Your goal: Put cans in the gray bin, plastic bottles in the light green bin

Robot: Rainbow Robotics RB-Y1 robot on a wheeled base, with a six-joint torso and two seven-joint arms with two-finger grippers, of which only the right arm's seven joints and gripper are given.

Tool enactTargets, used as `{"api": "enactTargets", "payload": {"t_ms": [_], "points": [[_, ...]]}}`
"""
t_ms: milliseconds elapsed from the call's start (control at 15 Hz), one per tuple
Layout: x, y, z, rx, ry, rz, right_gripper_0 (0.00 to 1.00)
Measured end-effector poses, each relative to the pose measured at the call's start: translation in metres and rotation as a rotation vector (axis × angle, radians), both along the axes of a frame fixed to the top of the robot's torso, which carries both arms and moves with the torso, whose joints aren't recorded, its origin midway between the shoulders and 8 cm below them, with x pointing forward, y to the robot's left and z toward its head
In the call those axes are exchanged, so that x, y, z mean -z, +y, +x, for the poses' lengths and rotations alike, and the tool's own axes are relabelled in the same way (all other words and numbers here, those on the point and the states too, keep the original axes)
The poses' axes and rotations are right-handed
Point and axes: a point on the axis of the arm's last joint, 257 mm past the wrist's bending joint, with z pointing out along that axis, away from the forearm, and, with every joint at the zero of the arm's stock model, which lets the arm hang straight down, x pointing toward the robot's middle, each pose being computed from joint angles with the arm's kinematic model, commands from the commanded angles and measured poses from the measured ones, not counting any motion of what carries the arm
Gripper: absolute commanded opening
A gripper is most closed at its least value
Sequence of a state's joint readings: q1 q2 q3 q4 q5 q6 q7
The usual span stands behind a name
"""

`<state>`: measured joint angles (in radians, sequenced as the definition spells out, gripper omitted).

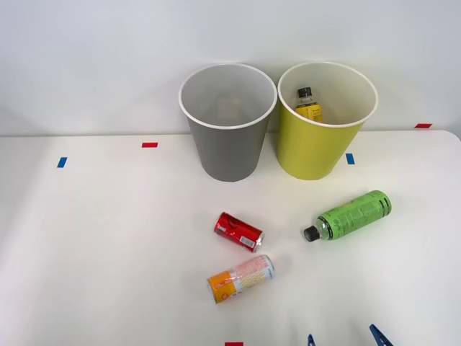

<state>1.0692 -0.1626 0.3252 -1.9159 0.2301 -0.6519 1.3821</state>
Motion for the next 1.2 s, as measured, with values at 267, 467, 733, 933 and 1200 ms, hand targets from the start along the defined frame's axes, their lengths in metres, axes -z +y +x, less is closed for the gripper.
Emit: {"api": "enactTargets", "payload": {"t_ms": [267, 467, 733, 933, 1200], "points": [[0.0000, 0.0000, 0.0000, 0.000, 0.000, 0.000, 1.00], [0.0000, 0.0000, 0.0000, 0.000, 0.000, 0.000, 1.00], [0.0000, 0.0000, 0.0000, 0.000, 0.000, 0.000, 1.00], [0.0000, 0.0000, 0.0000, 0.000, 0.000, 0.000, 1.00], [0.0000, 0.0000, 0.0000, 0.000, 0.000, 0.000, 1.00]]}}
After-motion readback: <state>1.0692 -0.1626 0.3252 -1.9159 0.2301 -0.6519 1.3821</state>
